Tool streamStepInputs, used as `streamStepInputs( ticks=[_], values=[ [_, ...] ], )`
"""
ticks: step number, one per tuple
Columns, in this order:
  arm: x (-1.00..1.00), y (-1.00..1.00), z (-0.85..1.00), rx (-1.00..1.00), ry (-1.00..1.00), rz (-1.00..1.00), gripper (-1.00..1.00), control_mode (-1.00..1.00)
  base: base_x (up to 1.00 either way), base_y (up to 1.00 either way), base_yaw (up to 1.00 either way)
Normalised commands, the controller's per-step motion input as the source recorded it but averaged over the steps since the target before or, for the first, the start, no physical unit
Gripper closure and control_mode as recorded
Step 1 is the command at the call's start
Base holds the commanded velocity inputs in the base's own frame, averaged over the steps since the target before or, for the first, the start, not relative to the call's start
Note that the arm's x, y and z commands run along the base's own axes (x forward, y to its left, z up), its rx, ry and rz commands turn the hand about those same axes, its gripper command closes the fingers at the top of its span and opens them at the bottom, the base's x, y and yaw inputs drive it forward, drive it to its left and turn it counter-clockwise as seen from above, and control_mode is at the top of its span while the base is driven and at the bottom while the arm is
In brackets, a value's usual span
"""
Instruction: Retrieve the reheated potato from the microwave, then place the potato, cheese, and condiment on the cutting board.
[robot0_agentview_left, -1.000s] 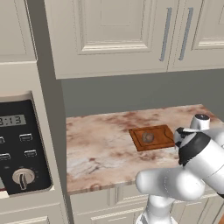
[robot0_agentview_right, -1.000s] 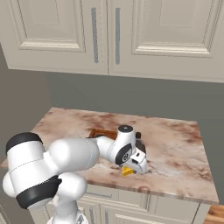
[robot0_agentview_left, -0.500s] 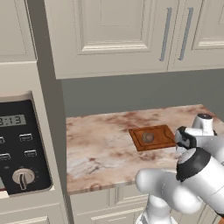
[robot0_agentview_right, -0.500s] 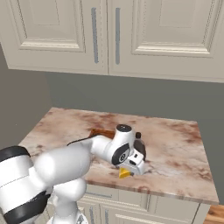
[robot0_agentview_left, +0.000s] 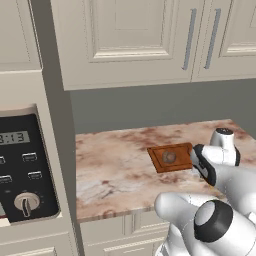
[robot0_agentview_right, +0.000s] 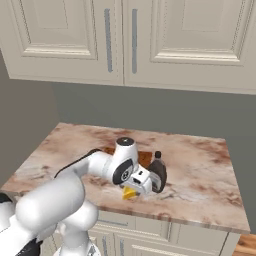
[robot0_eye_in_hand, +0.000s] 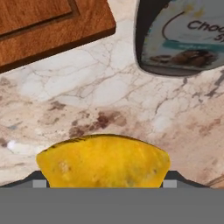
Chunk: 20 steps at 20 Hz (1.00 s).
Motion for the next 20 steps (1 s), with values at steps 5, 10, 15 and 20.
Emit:
streamStepInputs(
  ticks=[5, 10, 15, 20],
  values=[
    [0.29, 0.35, 0.18, 0.0, 0.0, 0.0, 1.0, -1.0, 0.0, 0.0, 0.0],
    [0.4, 0.26, 0.15, 0.0, 0.0, 0.02, 1.0, -1.0, 0.0, 0.0, 0.0],
    [0.58, 0.02, 0.01, 0.03, 0.0, 0.07, 1.0, -1.0, 0.0, 0.0, 0.0],
    [0.54, -0.07, 0.0, 0.03, 0.0, 0.13, 1.0, -1.0, 0.0, 0.0, 0.0]
  ],
)
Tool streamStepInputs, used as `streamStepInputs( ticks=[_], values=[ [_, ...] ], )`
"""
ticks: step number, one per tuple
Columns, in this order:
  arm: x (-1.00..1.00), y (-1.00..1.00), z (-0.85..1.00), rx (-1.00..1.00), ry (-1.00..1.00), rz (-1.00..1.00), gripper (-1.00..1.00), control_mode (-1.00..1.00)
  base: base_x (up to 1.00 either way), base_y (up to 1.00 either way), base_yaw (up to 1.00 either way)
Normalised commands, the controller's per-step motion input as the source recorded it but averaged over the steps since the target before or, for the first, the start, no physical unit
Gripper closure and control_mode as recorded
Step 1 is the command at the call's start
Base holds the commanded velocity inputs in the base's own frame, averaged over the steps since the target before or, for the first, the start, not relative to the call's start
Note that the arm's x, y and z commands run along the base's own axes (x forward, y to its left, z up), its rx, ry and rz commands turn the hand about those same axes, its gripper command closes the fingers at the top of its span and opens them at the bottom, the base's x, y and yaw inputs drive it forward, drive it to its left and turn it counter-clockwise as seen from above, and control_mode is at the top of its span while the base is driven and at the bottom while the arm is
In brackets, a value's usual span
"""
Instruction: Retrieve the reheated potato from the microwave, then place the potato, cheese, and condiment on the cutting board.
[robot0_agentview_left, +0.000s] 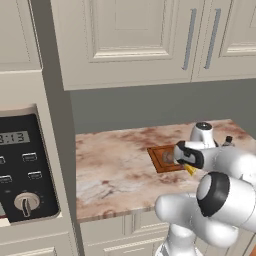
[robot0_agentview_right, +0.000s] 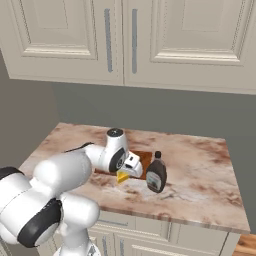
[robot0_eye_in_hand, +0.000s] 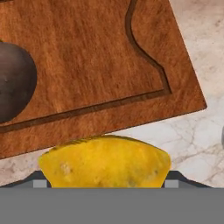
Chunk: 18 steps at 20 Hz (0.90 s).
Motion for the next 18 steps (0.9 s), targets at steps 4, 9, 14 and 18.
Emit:
streamStepInputs(
  ticks=[4, 9, 14, 18],
  values=[
    [0.52, 0.0, 0.03, 0.04, 0.0, 0.13, 1.0, -1.0, 0.0, 0.0, 0.0],
    [0.42, -0.01, 0.05, 0.0, 0.0, 0.11, 1.0, -1.0, 0.0, 0.0, 0.0],
    [0.19, -0.03, 0.0, 0.0, 0.07, 0.04, 1.0, -1.0, 0.0, 0.0, 0.0],
    [0.26, 0.0, 0.0, 0.0, 0.04, 0.01, 1.0, -1.0, 0.0, 0.0, 0.0]
  ],
)
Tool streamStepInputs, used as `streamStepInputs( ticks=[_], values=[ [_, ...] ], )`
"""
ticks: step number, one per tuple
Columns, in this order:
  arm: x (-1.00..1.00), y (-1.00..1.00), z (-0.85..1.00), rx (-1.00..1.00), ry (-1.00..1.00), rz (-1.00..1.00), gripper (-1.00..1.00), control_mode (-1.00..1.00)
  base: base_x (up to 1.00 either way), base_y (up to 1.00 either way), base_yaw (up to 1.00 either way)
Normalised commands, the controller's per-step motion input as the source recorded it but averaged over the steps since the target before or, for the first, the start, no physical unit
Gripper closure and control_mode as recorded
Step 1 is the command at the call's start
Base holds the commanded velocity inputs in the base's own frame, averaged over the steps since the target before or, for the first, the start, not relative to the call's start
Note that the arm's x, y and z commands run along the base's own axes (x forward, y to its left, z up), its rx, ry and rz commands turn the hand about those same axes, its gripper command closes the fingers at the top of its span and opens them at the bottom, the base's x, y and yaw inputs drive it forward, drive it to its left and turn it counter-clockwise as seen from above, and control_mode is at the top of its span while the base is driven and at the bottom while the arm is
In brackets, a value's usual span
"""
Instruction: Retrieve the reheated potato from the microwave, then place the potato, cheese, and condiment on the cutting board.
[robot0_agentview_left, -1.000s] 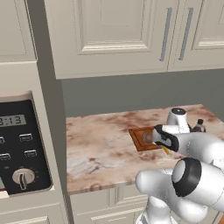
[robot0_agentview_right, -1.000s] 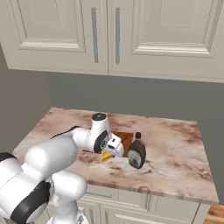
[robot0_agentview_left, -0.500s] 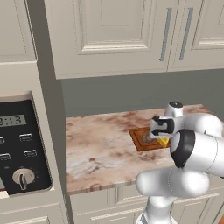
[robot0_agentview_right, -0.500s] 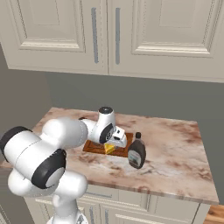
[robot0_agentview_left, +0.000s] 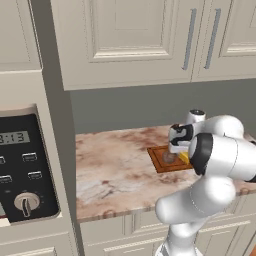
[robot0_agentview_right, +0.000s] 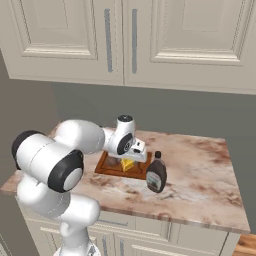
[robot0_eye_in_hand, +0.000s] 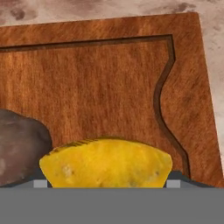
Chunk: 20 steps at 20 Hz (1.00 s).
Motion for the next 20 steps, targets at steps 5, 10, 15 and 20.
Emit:
streamStepInputs(
  ticks=[5, 10, 15, 20],
  values=[
    [0.35, -0.05, -0.07, 0.0, 0.04, 0.03, 1.0, -1.0, 0.0, 0.0, 0.0],
    [0.03, -0.05, -0.13, 0.0, 0.03, 0.06, 1.0, -1.0, 0.0, 0.0, 0.0],
    [-0.12, 0.17, -0.2, 0.02, 0.02, 0.04, 1.0, -1.0, 0.0, 0.0, 0.0],
    [-0.05, 0.25, -0.07, 0.02, 0.01, 0.0, 1.0, -1.0, 0.0, 0.0, 0.0]
  ],
)
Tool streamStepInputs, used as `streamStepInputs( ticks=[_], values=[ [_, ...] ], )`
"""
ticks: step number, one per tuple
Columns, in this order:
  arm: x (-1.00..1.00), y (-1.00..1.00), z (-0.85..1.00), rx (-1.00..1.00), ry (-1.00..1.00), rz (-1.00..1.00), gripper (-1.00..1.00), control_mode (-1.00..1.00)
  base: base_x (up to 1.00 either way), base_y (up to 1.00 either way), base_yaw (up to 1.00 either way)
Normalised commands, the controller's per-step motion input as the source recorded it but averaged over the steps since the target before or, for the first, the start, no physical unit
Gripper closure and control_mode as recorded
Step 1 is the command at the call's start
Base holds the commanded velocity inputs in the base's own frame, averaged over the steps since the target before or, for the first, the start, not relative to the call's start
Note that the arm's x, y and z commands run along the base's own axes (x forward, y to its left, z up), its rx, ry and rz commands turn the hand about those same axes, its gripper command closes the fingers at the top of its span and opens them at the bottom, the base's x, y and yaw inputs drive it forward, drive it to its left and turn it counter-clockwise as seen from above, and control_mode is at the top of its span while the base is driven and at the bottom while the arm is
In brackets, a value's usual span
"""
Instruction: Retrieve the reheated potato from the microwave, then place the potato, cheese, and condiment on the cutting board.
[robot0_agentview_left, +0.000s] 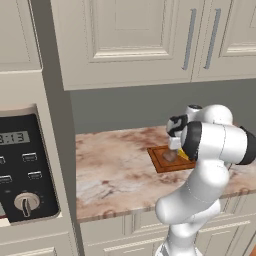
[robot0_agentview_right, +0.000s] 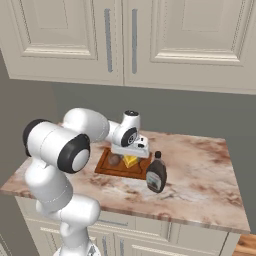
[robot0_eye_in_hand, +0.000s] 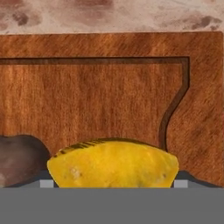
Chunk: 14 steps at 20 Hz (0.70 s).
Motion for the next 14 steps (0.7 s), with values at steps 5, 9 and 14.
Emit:
streamStepInputs(
  ticks=[5, 9, 14],
  values=[
    [-0.02, 0.29, -0.02, 0.04, 0.04, 0.0, 1.0, -1.0, 0.0, 0.0, 0.0],
    [-0.08, 0.33, -0.22, 0.03, 0.09, -0.01, 1.0, -1.0, 0.0, 0.0, 0.0],
    [-0.05, 0.37, -0.3, 0.0, 0.08, -0.02, 1.0, -1.0, 0.0, 0.0, 0.0]
  ],
)
